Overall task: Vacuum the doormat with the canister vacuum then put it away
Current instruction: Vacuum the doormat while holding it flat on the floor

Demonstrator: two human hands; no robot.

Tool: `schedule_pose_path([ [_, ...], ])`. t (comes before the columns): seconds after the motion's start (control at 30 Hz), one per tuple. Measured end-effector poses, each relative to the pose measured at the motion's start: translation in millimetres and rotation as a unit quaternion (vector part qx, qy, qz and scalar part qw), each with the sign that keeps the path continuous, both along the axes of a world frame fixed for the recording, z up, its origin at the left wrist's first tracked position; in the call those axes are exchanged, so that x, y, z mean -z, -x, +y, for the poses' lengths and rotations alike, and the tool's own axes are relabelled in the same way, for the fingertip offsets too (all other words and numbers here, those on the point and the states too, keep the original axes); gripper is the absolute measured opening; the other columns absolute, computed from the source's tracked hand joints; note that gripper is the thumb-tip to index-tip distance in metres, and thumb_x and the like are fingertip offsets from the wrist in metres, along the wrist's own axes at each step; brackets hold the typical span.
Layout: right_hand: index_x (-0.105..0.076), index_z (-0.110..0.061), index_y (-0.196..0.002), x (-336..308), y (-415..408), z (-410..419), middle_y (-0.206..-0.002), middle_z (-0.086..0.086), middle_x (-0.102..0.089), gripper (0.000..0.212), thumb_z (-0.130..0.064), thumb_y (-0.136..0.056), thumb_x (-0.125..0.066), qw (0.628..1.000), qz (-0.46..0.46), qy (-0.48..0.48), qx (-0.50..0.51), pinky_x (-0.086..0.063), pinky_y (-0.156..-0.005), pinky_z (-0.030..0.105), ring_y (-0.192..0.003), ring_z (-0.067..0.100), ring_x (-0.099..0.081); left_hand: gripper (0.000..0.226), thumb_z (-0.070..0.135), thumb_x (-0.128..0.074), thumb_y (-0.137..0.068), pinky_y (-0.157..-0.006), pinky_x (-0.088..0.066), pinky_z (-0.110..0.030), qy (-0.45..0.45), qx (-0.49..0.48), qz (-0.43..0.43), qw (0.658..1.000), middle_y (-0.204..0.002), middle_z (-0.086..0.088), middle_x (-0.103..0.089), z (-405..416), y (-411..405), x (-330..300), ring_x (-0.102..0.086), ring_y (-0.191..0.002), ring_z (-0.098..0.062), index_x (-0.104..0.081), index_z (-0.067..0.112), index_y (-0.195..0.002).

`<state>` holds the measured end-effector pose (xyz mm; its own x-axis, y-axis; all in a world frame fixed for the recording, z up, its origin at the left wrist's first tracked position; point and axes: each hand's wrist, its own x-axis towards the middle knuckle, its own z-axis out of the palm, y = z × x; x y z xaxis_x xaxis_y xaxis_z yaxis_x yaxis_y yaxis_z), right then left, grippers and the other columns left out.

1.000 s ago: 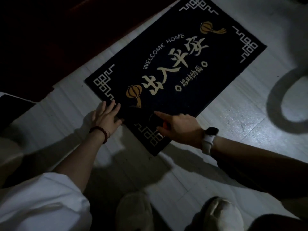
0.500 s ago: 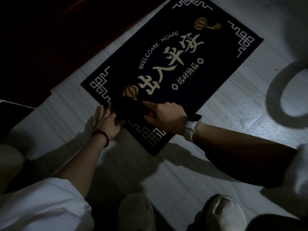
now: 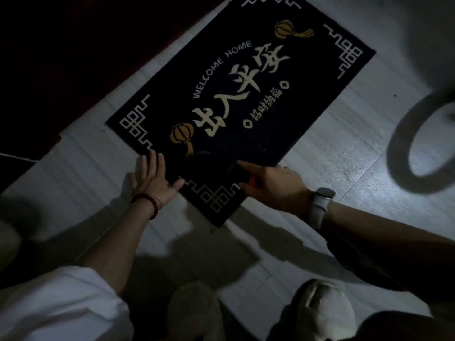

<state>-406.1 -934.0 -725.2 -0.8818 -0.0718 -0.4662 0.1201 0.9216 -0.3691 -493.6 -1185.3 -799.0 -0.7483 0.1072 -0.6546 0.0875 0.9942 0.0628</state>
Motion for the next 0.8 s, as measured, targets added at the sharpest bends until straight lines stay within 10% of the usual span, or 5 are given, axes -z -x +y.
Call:
schedule_pose_path([
  [0.23, -0.012, -0.045, -0.143, -8.7, -68.4, 28.7, -0.092, -0.004, -0.066, 0.058, -0.051, -0.092, -0.039, 0.996, -0.059, 0.034, -0.060, -0.038, -0.059, 0.020, -0.070, 0.012, -0.056, 0.084, 0.056, -0.035, -0.092, -0.115, 0.004, -0.053, 0.023, 0.015, -0.004, 1.000, -0.152, 0.002, 0.029, 0.1, 6.5, -1.5, 0.025, -0.141, -0.019, 0.016, 0.017, -0.147],
  [0.5, -0.021, -0.040, -0.144, -6.1, -45.8, 91.2, -0.087, 0.008, -0.065, 0.058, -0.046, -0.091, -0.044, 0.989, 0.019, -0.057, 0.139, -0.035, -0.054, 0.023, -0.067, 0.024, -0.058, 0.069, 0.042, -0.033, -0.097, -0.116, -0.001, -0.053, 0.025, -0.012, 0.027, 0.999, -0.156, -0.001, 0.021, 12.1, -0.2, -0.5, 0.018, -0.143, -0.017, 0.009, 0.020, -0.148],
  [0.8, -0.011, -0.040, -0.145, -4.2, -59.6, -1.0, -0.099, 0.006, -0.064, 0.058, -0.051, -0.093, -0.035, 0.998, 0.003, 0.050, -0.047, -0.043, -0.074, 0.028, -0.087, 0.025, -0.062, 0.062, 0.031, -0.036, -0.099, -0.117, -0.009, -0.044, -0.040, -0.014, 0.033, 0.999, -0.157, -0.001, 0.014, 6.3, -3.0, 5.5, 0.013, -0.145, -0.019, -0.001, 0.022, -0.149],
])
